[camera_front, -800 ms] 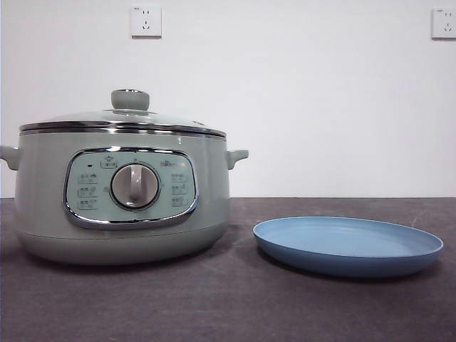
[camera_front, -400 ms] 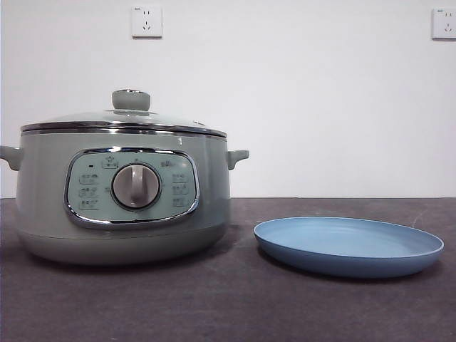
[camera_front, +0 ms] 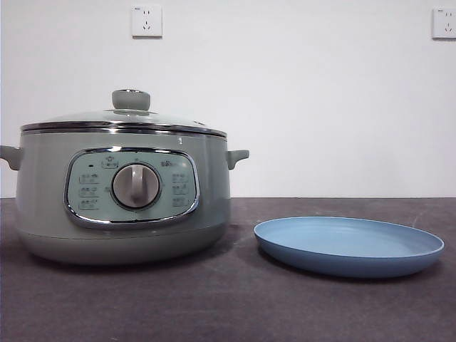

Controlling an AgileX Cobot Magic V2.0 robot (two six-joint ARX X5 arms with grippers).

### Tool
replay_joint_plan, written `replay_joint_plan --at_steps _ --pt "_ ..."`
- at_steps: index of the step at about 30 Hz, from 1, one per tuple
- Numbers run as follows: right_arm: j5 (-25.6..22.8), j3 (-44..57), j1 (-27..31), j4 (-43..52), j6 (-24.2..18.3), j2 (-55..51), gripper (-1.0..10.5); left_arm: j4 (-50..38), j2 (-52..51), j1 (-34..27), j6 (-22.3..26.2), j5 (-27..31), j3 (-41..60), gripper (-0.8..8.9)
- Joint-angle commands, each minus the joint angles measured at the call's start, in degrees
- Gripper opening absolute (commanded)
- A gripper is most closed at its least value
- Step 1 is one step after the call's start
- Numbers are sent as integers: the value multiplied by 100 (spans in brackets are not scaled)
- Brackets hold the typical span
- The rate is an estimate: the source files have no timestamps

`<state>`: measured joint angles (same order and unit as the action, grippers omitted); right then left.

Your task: Take the potato out from the steamer,put the potato on the plate,close the lid

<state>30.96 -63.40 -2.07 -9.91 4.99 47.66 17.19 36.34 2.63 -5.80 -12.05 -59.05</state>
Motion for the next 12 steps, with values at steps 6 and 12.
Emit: replay_joint_plan --at_steps 6,12 --pt "168 -1255 -564 -1674 -848 1397 1 1943 1731 -7 597 -920 -1534 -5" --pt "166 -1386 -857 -1989 -1025 1814 129 2288 2479 4 601 -1054 -1779 249"
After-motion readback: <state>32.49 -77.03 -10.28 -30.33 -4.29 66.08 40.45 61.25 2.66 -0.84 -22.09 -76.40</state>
